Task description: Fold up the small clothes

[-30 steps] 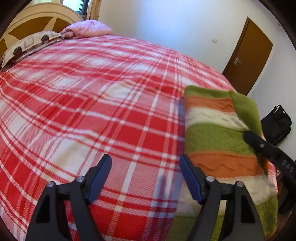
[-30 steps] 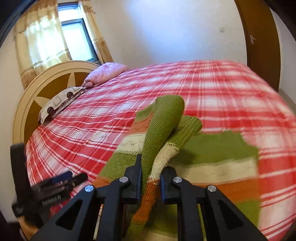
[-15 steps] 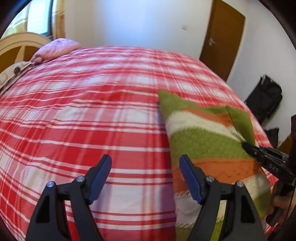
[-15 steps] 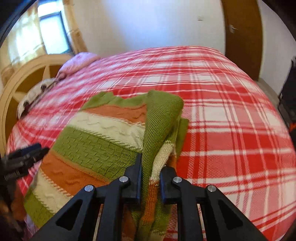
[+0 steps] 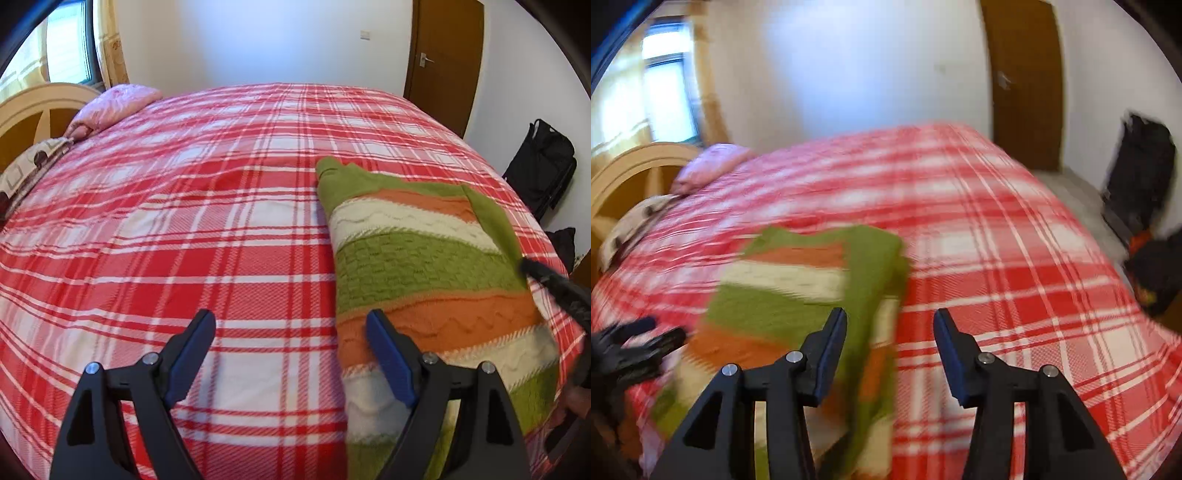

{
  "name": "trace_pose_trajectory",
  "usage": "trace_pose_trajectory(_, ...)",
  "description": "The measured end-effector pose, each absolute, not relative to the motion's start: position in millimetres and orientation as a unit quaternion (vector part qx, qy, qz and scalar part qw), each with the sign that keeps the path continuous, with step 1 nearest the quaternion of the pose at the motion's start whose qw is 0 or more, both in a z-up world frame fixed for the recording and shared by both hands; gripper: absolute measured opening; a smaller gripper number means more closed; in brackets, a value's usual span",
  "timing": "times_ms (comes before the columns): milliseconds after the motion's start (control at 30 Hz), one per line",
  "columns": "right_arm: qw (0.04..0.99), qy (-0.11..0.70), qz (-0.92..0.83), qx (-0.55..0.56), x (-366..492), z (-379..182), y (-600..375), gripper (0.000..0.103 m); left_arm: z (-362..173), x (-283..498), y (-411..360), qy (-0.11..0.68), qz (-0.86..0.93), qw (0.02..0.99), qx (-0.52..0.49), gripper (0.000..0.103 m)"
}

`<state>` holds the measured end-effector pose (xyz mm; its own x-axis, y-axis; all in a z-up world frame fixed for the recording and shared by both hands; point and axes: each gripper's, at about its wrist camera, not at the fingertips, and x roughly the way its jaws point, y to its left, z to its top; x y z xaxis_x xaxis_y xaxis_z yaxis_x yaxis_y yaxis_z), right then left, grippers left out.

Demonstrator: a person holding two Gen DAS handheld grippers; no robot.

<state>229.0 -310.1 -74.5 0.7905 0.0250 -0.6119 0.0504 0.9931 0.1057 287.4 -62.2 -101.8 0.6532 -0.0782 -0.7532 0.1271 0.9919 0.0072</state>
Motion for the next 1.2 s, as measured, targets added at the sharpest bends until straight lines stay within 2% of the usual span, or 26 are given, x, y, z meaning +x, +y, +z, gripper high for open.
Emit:
trace_pose_trajectory(200, 0.933, 0.350, 0.072, 0.035, 193.7, -87.1, -260.6, 0.050, -94.5, 278.0, -72.8, 0.403, -0.059, 0.913, 0.038, 0.086)
trace_pose_trajectory(433, 0.915, 0.396, -0.007, -0.070, 196.6, -127.2, -269.3, 0.050, -100.2, 271.1, -85.9, 0.406, -0.050, 0.911, 0.057, 0.086)
trace_pose_trajectory(533, 0.910, 0.412, 0.003, 0.049, 197.0, -126.8, -308.9, 0.052, -100.9, 270.0, -88.1, 0.405, -0.050, 0.910, 0.071, 0.086)
trace_pose_trajectory(633, 0.922, 0.384, -0.015, 0.050, 191.3, -110.7, -313.8, 0.054, -97.9, 271.7, -86.9, 0.404, -0.058, 0.910, 0.072, 0.086)
trace_pose_trajectory(700, 0.931, 0.350, 0.009, 0.102, 187.9, -97.7, -323.8, 0.054, -92.5, 275.6, -83.5, 0.400, -0.074, 0.911, 0.062, 0.086)
trace_pose_trajectory(733, 0.930, 0.338, 0.028, 0.140, 190.8, -94.6, -330.2, 0.060, -88.2, 278.4, -80.2, 0.395, -0.087, 0.913, 0.049, 0.086)
trace_pose_trajectory(767, 0.925, 0.329, 0.042, 0.187, 196.6, -92.6, -340.1, 0.072, -84.4, 281.9, -76.9, 0.390, -0.098, 0.915, 0.034, 0.087)
trace_pose_trajectory(800, 0.920, 0.328, 0.045, 0.210, 202.7, -92.8, -345.6, 0.076, -81.0, 286.9, -73.8, 0.388, -0.106, 0.915, 0.017, 0.090)
trace_pose_trajectory(833, 0.916, 0.329, 0.049, 0.226, 210.8, -93.5, -347.5, 0.076, -79.5, 291.8, -72.4, 0.389, -0.111, 0.915, 0.004, 0.096)
trace_pose_trajectory(867, 0.912, 0.332, 0.053, 0.235, 223.1, -96.6, -351.6, 0.076, -79.1, 299.6, -71.5, 0.391, -0.121, 0.912, -0.015, 0.102)
trace_pose_trajectory(900, 0.911, 0.337, 0.053, 0.232, 232.3, -99.3, -351.1, 0.076, -80.6, 305.5, -72.2, 0.395, -0.130, 0.909, -0.028, 0.103)
trace_pose_trajectory(1067, 0.890, 0.404, 0.073, 0.199, 279.9, -133.0, -336.3, 0.076, -119.3, 346.7, -81.9, 0.479, -0.164, 0.858, -0.083, 0.102)
trace_pose_trajectory(1200, 0.893, 0.390, 0.096, 0.201, 288.9, -140.8, -333.6, 0.076, -140.6, 354.2, -76.9, 0.497, -0.194, 0.831, -0.159, 0.102)
